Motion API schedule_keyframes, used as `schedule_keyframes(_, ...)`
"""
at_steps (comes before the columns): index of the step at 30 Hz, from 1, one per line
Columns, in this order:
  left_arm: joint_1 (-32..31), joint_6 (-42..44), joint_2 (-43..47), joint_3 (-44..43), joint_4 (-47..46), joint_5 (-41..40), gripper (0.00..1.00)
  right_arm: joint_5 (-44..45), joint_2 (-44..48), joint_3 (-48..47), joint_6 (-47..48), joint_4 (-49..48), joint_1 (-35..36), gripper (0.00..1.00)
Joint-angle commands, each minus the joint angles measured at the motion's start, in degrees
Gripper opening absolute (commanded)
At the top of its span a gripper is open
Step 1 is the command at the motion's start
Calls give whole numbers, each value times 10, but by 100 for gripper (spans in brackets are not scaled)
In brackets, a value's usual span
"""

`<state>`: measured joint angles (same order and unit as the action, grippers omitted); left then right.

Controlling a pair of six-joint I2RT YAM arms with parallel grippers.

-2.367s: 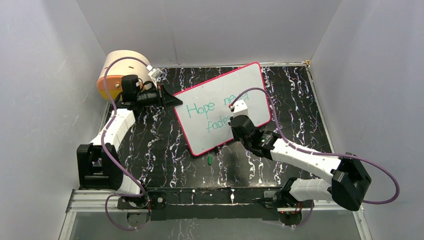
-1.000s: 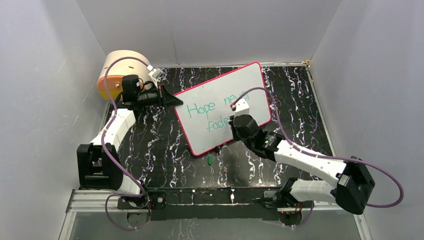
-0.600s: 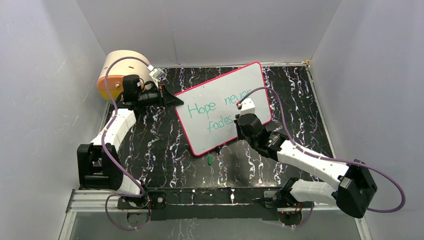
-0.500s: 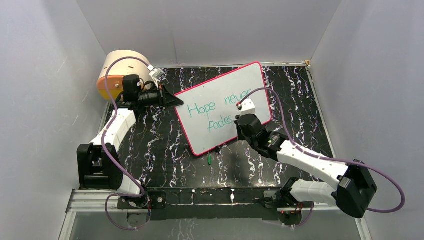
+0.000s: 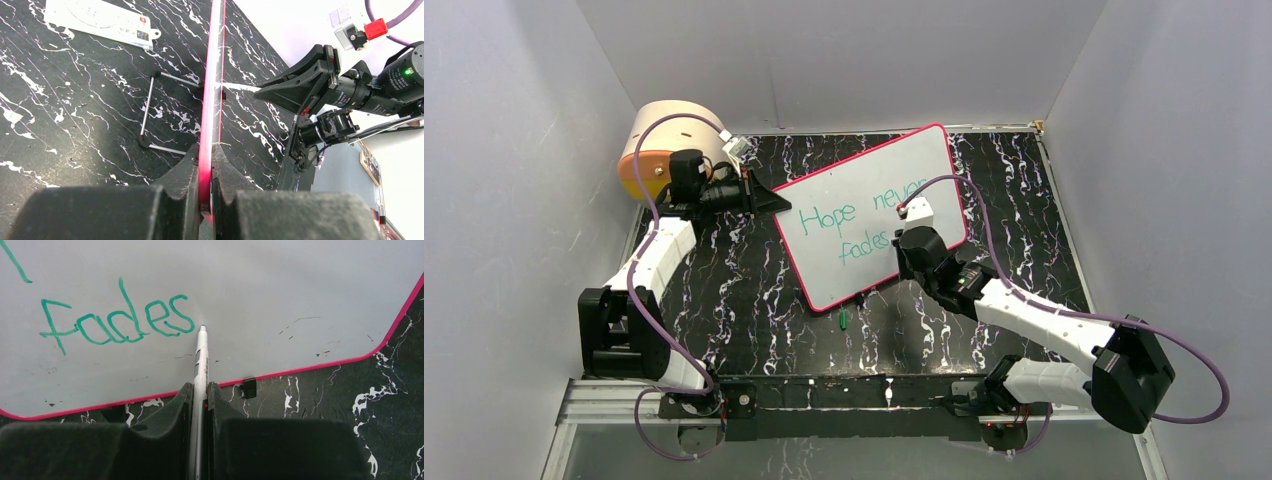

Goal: Write a sentence on the whiteboard

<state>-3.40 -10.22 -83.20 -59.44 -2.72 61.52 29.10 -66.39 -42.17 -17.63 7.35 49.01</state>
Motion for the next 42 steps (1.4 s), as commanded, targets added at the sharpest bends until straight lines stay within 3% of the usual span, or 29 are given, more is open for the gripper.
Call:
schedule_keyframes(1,-19,70,-34,20,61,-108,0,-3,-9,5,2,-46,-11,0)
schedule_keyframes(12,-19,74,-52,-1,75,-136,0,5,83,2,7,27,-13,0)
schedule_keyframes(16,-20,75,-68,-21,86,-144,6,17,121,1,16,45,-13,0)
schedule_keyframes(20,-20,82,-67,-38,103,-157,16,31,148,3,24,54,-14,0)
schedule_keyframes(23,-20,85,-54,-42,112,-165,32,34,164,6,27,58,-15,0)
schedule_keyframes(31,-20,76,4,-46,128,-187,62,42,200,9,27,71,-15,0)
schedule_keyframes(42,-26,-16,125,-31,144,-232,83,54,238,-1,26,102,-15,0)
